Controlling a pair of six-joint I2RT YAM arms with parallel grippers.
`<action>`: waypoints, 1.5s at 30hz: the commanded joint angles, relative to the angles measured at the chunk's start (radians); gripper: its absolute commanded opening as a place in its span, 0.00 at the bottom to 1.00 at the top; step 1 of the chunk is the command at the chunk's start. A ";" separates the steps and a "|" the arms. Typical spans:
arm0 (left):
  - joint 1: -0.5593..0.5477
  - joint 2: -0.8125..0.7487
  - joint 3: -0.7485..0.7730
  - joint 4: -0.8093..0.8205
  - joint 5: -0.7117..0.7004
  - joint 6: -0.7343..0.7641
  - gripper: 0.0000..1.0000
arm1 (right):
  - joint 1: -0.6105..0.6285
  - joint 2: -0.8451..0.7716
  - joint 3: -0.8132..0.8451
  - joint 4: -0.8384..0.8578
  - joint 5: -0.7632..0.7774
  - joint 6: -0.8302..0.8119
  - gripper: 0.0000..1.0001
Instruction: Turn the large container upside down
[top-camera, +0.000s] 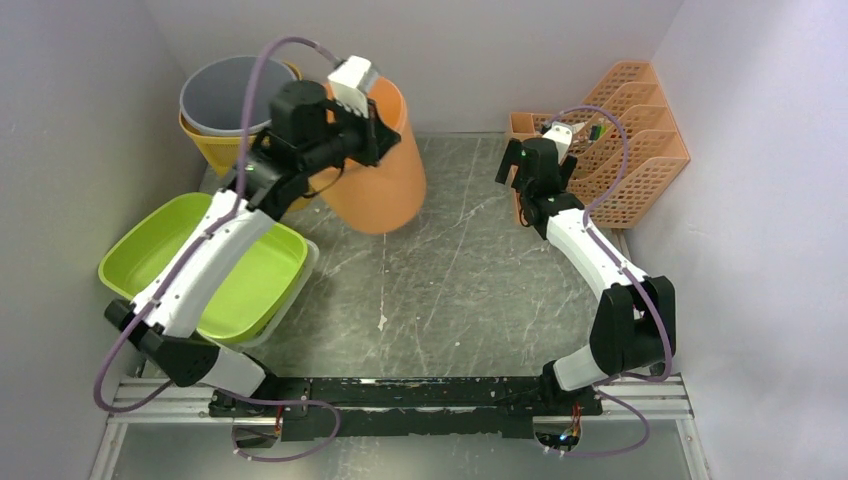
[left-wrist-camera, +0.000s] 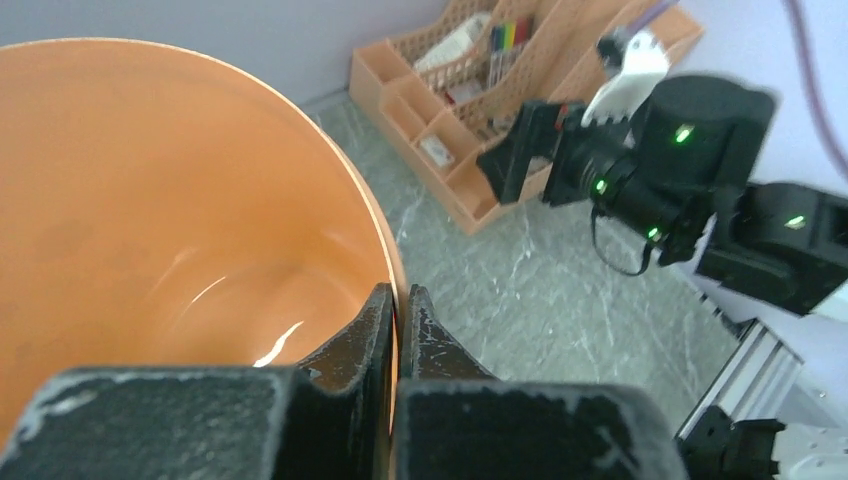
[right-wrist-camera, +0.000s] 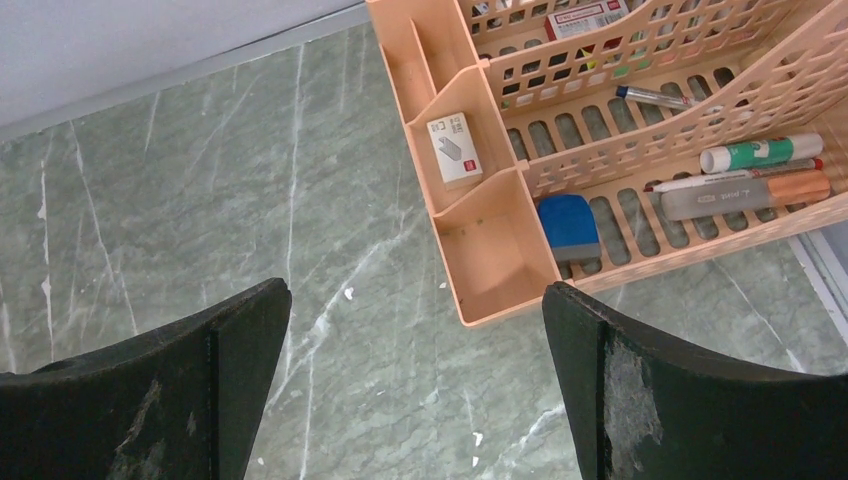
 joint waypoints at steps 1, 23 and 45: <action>-0.038 0.008 -0.125 0.167 -0.163 0.051 0.07 | -0.014 -0.004 -0.008 0.026 0.001 0.003 1.00; -0.075 0.057 -0.389 0.286 -0.219 0.067 1.00 | -0.031 -0.017 -0.002 -0.005 -0.011 0.000 1.00; -0.058 -0.374 -0.273 -0.031 -0.915 0.003 0.99 | 0.452 0.114 0.475 -0.188 -0.308 -0.313 1.00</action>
